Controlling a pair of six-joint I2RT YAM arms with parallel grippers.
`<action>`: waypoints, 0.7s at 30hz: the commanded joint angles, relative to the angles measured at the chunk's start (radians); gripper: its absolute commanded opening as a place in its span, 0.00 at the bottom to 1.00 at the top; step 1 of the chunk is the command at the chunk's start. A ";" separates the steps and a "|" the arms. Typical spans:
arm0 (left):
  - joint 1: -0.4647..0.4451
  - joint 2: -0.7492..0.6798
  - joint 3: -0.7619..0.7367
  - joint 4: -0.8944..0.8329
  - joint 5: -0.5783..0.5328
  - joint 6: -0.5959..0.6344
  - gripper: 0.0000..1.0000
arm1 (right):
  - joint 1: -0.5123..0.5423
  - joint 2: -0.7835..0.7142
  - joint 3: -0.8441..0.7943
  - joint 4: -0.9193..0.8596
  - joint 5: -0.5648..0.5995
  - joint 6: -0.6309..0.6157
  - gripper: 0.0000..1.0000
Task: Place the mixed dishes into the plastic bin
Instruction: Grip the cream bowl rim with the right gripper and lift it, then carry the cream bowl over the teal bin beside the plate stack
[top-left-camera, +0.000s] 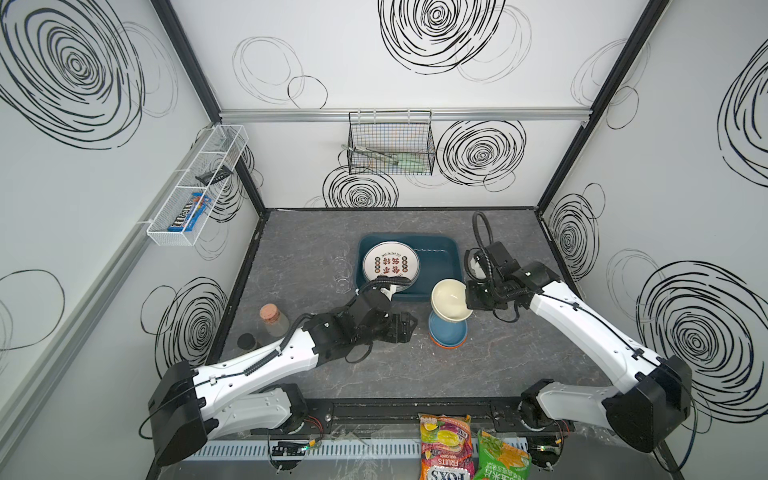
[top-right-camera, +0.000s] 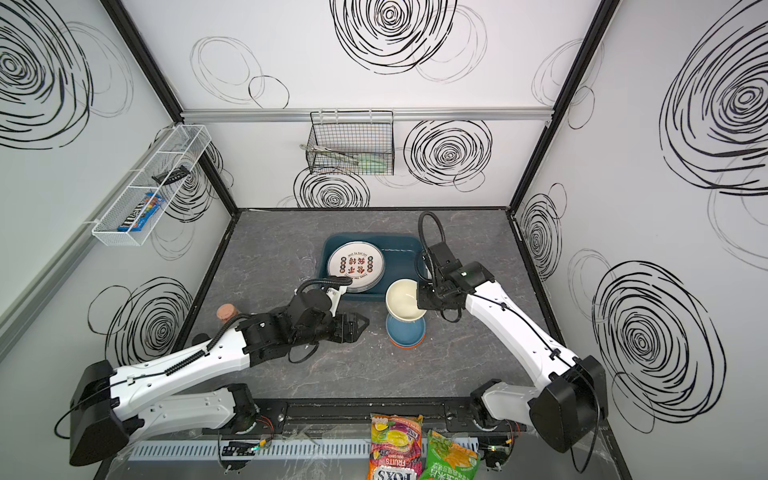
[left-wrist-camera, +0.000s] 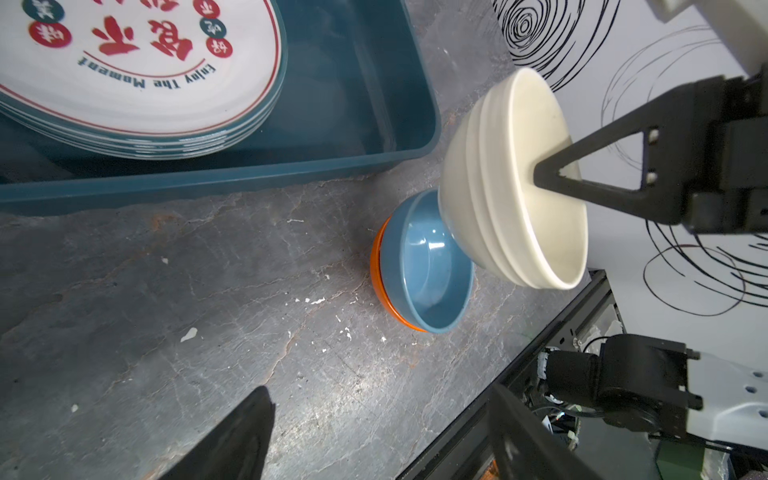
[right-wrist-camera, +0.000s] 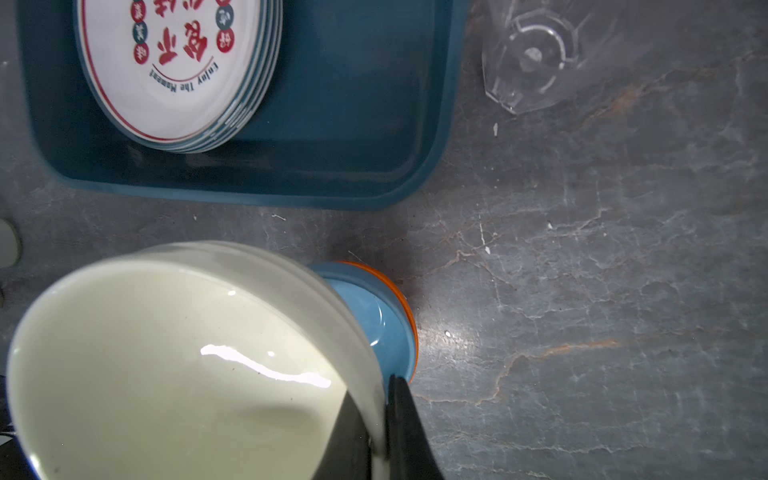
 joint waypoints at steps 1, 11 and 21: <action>0.030 -0.022 0.049 0.012 0.002 0.031 0.84 | -0.022 0.030 0.062 0.046 -0.017 -0.013 0.05; 0.130 -0.010 0.102 0.003 0.066 0.070 0.85 | -0.096 0.160 0.131 0.122 -0.044 -0.025 0.04; 0.186 0.031 0.134 0.002 0.091 0.081 0.85 | -0.126 0.355 0.284 0.134 -0.017 -0.029 0.04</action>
